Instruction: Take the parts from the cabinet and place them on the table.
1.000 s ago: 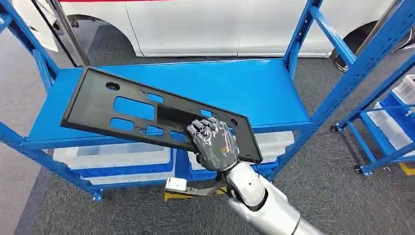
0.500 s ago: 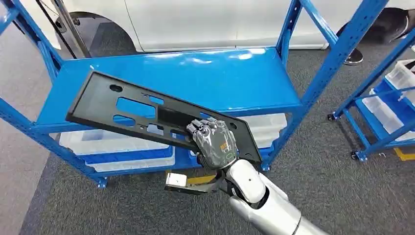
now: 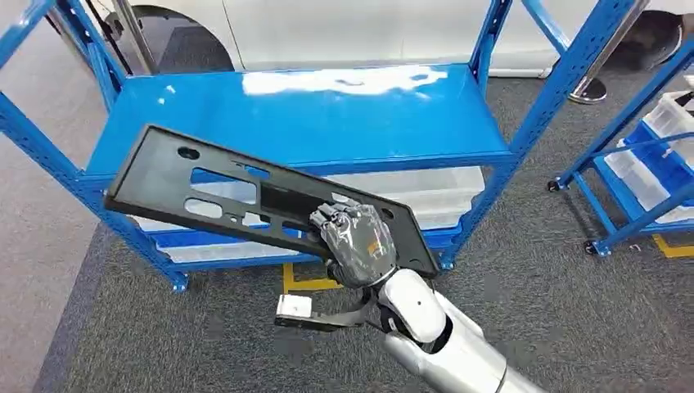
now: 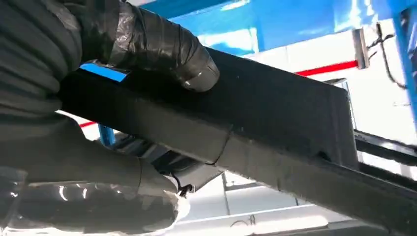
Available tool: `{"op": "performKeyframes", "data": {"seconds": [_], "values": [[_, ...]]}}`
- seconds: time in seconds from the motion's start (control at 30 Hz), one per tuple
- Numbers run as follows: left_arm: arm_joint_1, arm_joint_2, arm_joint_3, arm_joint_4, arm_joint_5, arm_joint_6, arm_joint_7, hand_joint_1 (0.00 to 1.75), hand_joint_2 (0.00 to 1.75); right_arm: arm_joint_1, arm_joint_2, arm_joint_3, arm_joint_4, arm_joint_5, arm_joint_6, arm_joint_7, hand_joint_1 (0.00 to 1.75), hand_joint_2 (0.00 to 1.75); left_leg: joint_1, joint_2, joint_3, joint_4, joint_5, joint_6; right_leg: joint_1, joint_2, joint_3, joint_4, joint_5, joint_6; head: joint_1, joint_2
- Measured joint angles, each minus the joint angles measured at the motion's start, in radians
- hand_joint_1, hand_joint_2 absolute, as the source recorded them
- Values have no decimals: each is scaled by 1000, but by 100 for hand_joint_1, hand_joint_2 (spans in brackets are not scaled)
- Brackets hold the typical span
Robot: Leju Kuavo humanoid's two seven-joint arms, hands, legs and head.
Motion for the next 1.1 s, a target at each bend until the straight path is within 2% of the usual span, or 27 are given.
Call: {"op": "performKeyframes", "data": {"seconds": [0.07, 0.1, 0.13, 0.17, 0.2, 0.23, 0.27, 0.3, 0.33, 0.4, 0.43, 0.47, 0.5, 0.53, 0.57, 0.6, 0.63, 0.67, 0.73, 0.77, 0.8, 0.83, 0.93, 0.97, 1.0, 1.03, 1.1], "values": [[0, 0, -5, 0, -4, 0, 10, 0, 175, 5, -8, 0, -9, -2, 4, 0, 175, 175, -3, 12, -14, 1, 9, 5, -2, 1, -44, 142, -89, 10, 0, 0], [0, 0, -5, 0, -4, 0, 12, 0, 175, 9, -13, 0, -11, -2, 6, 0, 175, 175, -4, 19, -20, 4, 12, 5, -4, 1, -60, 207, -105, 12, 0, 0], [0, 0, -6, 0, -5, 0, 13, 0, 175, 13, -16, 0, -13, -2, 8, 0, 175, 175, -5, 27, -25, 6, 13, 5, -5, 1, -58, 225, -96, 13, 0, 0], [0, 0, -8, 0, -7, 0, 13, 0, 175, 17, -21, 0, -17, 1, 12, 4, 175, 175, -6, 35, -28, 9, 14, 4, -5, 0, -31, 196, -71, 11, 0, 0], [-1, 1, -12, 0, -9, 0, 14, 0, 175, 21, -24, 0, -22, 8, 14, 10, 175, 175, -6, 41, -30, 12, 14, 3, -5, -1, 15, 130, -38, 7, 0, 0], [-2, 4, -16, 0, -13, -2, 14, 0, 175, 24, -27, 0, -30, 18, 15, 21, 175, 175, -7, 50, -30, 14, 12, 1, -3, -10, 74, 36, -2, 0, 0, 0], [-1, 8, -19, 0, -18, -5, 13, 0, 175, 28, -29, 0, -39, 30, 14, 32, 175, 175, -8, 55, -29, 16, 11, -2, 5, -35, 112, -42, 0, -12, 0, 0], [-2, 8, -22, 0, -22, -8, 11, 0, 175, 34, -32, 0, -50, 42, 14, 41, 175, 175, -14, 67, -32, 15, 12, -7, 21, -61, 130, -62, -15, -21, -1, 0], [0, 10, -23, 0, -23, -11, 10, 0, 175, 41, -36, 0, -61, 47, 13, 45, 175, 175, -11, 74, -32, 15, 16, -15, 24, -60, 129, -75, -12, -27, 0, 0], [-2, 16, -25, 0, -23, -14, 9, 0, 175, 52, -42, 0, -73, 53, 13, 50, 175, 175, -9, 93, -28, 5, 21, -24, 31, -39, 122, -76, -4, -37, 0, 0], [-4, 17, -27, 0, -23, -14, 9, 0, 175, 56, -44, 0, -78, 54, 13, 52, 175, 175, -11, 100, -25, 2, 18, -30, 26, -29, 128, -94, 4, -50, 0, 0], [-5, 22, -29, 0, -23, -14, 10, 0, 175, 60, -46, 0, -85, 55, 13, 52, 175, 175, -5, 55, -31, 14, -5, -33, 15, -24, 135, -109, 10, -52, -1, 0], [-3, 24, -29, 0, -23, -14, 9, 0, 175, 59, -46, 0, -89, 55, 13, 52, 175, 175, -3, 16, -48, 58, -40, -33, 12, -14, 134, -114, 15, -61, 0, 0], [-3, 26, -30, 0, -23, -14, 9, 0, 175, 60, -46, 0, -93, 55, 13, 52, 175, 175, -2, -1, -77, 128, -79, -36, 10, -5, 131, -114, 16, -62, -1, 0], [-2, 28, -30, 0, -23, -14, 9, 0, 175, 62, -46, 0, -94, 55, 13, 52, 175, 175, -2, -7, -111, 208, -114, -40, 11, 5, 130, -112, 16, -62, -1, 0], [-2, 30, -31, 0, -23, -14, 9, 0, 175, 66, -47, 0, -94, 55, 13, 52, 175, 175, -2, -8, -141, 280, -136, -45, 12, 15, 128, -110, 17, -62, 0, 0], [0, 31, -34, 0, -23, -14, 9, 0, 175, 70, -48, 0, -94, 55, 13, 53, 175, 175, -1, -8, -155, 311, -130, -48, 11, 27, 126, -105, 17, -62, -1, 0], [1, 34, -37, 0, -27, -14, 9, 0, 175, 72, -48, 1, -94, 55, 13, 53, 175, 175, -1, -8, -145, 290, -100, -51, 9, 41, 123, -99, 16, -62, -1, 0], [0, 41, -46, 0, -45, -15, 1, 0, 175, 77, -51, 1, -104, 59, 13, 58, 175, 175, 4, -17, -83, 152, -11, -55, 3, 66, 115, -81, 12, -55, -1, 0], [1, 44, -48, 0, -50, -16, -3, 0, 175, 82, -56, 1, -115, 60, 12, 61, 175, 175, 12, -50, -46, 66, 19, -57, 0, 80, 108, -68, 7, -48, -1, 0], [4, 48, -50, 0, -53, -16, -7, 0, 175, 84, -61, 1, -123, 60, 11, 63, 175, 175, 12, -93, -25, 58, 0, -57, 4, 91, 94, -58, 4, -42, -1, 0], [6, 54, -53, 0, -53, -16, -10, 0, 175, 89, -65, 1, -131, 60, 12, 64, 175, 175, 11, -94, -31, 53, 2, -54, 3, 103, 87, -51, 7, -38, 0, 0], [-4, 66, -62, 0, -63, -16, -24, 0, 175, 104, -85, 0, -159, 60, 21, 71, 175, 175, 11, -60, -34, 42, -5, -43, 4, 138, 68, -47, 24, -15, 0, 0], [-5, 70, -67, 0, -65, -14, -28, 0, 175, 105, -88, 1, -162, 58, 29, 71, 175, 175, 18, -40, -35, 35, 1, -32, 3, 112, 62, -35, 12, -12, -1, 0], [-4, 74, -69, 0, -67, -13, -30, 0, 175, 99, -90, 0, -168, 54, 38, 73, 175, 175, 16, -29, -38, 33, 4, -20, 7, 58, 47, -3, -18, -5, 6, 0], [-3, 75, -71, 0, -72, -11, -30, 0, 175, 93, -91, 0, -169, 49, 44, 74, 175, 175, 13, -15, -40, 33, 6, -16, 4, 32, 21, 57, -56, 1, 5, 0], [-2, 75, -72, 0, -74, -6, -25, 0, 175, 84, -91, -1, -175, 28, 62, 71, 175, 175, 9, 13, -44, 34, 8, -12, -5, 14, -37, 200, -121, 10, 5, 0]]}}
